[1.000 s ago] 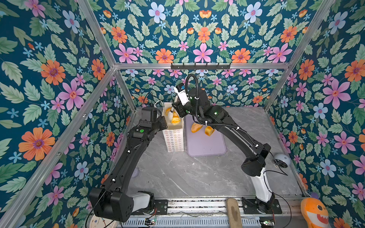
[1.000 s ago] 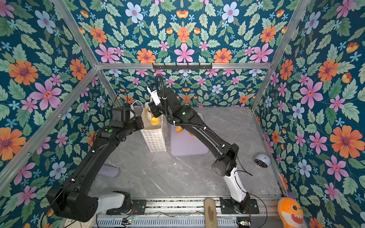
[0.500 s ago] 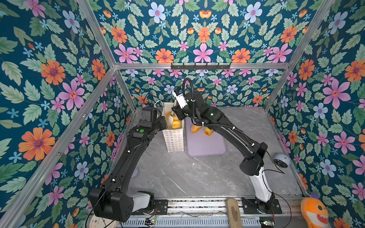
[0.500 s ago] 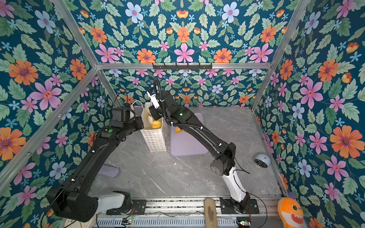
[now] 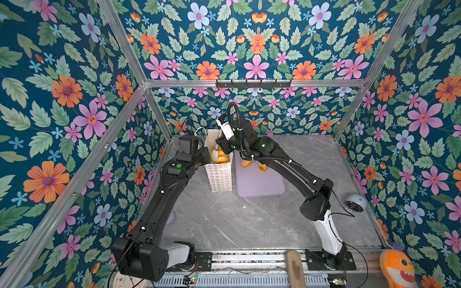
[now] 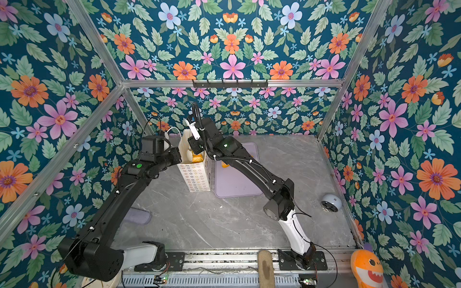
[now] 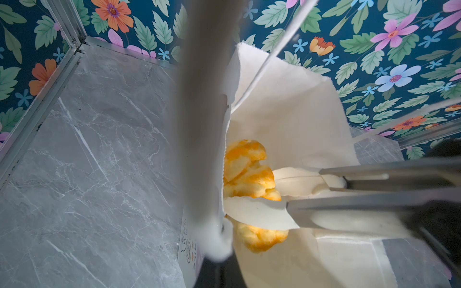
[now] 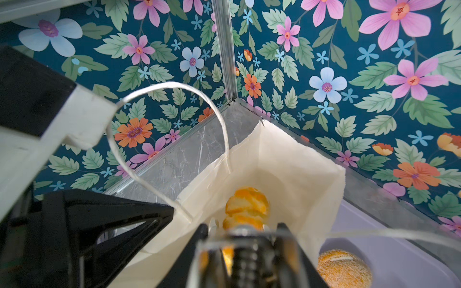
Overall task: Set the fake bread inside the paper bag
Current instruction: 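Lower the orange swirl bun into the bag opening beside the left gripper, then open the tongs inside the bag to release the orange swirl bun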
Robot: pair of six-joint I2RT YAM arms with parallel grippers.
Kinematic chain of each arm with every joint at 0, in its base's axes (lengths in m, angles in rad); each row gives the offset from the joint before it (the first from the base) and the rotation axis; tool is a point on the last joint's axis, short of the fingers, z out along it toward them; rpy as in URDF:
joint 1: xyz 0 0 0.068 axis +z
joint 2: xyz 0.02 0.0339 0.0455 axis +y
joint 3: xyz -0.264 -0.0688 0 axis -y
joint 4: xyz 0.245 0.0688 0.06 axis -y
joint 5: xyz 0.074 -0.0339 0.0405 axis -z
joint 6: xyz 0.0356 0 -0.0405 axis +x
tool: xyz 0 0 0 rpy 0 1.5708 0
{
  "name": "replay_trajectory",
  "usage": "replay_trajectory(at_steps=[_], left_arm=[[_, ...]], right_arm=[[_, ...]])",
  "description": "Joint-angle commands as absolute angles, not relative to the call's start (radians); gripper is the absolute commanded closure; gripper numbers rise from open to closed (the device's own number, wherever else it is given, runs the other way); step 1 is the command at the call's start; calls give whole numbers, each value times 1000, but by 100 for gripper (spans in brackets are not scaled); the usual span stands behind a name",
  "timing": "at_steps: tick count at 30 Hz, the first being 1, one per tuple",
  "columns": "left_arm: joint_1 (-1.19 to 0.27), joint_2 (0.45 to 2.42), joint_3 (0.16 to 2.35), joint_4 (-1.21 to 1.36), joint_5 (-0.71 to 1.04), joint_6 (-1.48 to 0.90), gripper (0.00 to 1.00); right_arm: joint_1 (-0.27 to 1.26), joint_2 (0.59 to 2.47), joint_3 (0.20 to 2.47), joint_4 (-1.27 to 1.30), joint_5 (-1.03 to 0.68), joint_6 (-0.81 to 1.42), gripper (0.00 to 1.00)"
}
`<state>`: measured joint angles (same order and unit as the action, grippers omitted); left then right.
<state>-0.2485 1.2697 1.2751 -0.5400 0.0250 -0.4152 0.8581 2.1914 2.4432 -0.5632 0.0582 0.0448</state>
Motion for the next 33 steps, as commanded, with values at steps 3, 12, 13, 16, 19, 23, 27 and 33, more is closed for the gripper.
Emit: replay_trajectory(at_steps=[3, 12, 13, 16, 19, 23, 27, 33], left_arm=[[-247, 1267, 1274, -539, 27, -410, 100], [-247, 1269, 1275, -538, 25, -408, 100], [-246, 1269, 1275, -538, 25, -408, 100], [-247, 1270, 1275, -540, 25, -408, 100], [-247, 1270, 1272, -541, 21, -408, 100], [-248, 1270, 1270, -537, 23, -408, 100], [-247, 1269, 1273, -538, 25, -408, 100], [-246, 1265, 1272, -543, 20, -405, 100]], right_arm=[[859, 2209, 2448, -528, 62, 40, 57], [860, 2234, 2451, -534, 70, 26, 55], [859, 2235, 2451, -535, 62, 21, 55], [859, 2226, 2450, -521, 44, -8, 52], [860, 2206, 2451, -504, 28, -29, 49], [861, 2175, 2450, -485, -4, -35, 48], [864, 2145, 2448, -469, -9, -41, 47], [864, 2081, 2465, -448, -23, -64, 47]])
